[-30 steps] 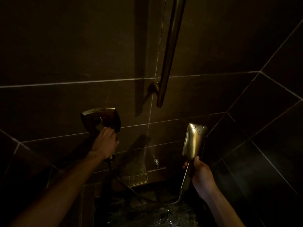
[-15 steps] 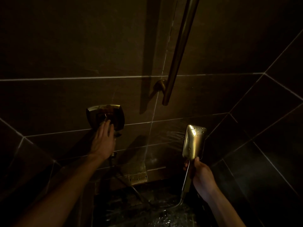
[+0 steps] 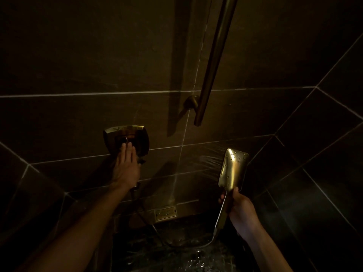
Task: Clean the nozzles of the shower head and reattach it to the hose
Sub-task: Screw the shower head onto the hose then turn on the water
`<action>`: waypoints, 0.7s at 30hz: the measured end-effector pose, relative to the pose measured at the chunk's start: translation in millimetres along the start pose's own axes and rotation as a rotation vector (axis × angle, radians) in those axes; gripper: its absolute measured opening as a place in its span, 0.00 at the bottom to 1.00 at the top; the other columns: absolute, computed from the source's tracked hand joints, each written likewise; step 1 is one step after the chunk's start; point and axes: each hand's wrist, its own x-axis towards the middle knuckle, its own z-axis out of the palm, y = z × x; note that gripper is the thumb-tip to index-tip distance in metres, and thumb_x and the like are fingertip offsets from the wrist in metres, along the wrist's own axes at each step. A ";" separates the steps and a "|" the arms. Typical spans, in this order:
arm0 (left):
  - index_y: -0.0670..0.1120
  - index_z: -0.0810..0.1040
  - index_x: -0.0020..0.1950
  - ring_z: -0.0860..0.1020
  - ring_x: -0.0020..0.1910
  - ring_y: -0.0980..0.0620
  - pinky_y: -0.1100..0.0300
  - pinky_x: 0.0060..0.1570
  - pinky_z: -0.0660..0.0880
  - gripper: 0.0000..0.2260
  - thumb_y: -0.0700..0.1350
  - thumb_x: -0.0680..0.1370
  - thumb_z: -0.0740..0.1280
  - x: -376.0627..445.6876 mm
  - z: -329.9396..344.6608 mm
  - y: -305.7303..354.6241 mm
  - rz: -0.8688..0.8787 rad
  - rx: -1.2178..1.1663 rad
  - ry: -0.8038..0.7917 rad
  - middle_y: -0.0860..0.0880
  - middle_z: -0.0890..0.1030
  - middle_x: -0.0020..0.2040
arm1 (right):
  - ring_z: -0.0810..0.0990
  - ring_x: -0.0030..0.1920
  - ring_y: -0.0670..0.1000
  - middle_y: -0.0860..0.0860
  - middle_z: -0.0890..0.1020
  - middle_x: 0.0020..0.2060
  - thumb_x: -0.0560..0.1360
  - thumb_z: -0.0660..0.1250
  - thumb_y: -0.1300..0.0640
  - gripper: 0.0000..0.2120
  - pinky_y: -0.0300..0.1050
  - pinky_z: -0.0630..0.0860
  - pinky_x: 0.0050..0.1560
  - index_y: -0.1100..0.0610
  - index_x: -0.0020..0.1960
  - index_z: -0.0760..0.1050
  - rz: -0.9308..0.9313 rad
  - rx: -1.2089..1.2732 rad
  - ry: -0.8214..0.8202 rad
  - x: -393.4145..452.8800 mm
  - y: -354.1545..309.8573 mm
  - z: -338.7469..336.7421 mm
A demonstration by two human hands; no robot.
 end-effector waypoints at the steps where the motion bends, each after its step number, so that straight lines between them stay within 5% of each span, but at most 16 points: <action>1: 0.39 0.42 0.79 0.35 0.78 0.40 0.46 0.78 0.45 0.31 0.52 0.84 0.52 0.3 0.4 1.5 -0.007 -0.007 -0.002 0.39 0.37 0.80 | 0.80 0.46 0.53 0.56 0.81 0.43 0.82 0.59 0.53 0.14 0.50 0.76 0.51 0.61 0.58 0.77 0.000 -0.002 -0.003 -0.6 -0.2 -0.9; 21: 0.40 0.44 0.80 0.36 0.78 0.41 0.46 0.77 0.44 0.33 0.56 0.83 0.52 2.7 0.0 3.0 -0.027 0.020 -0.003 0.40 0.40 0.80 | 0.79 0.46 0.55 0.55 0.83 0.41 0.81 0.59 0.49 0.17 0.50 0.73 0.51 0.59 0.58 0.79 0.076 -0.120 -0.016 3.6 -3.4 -11.5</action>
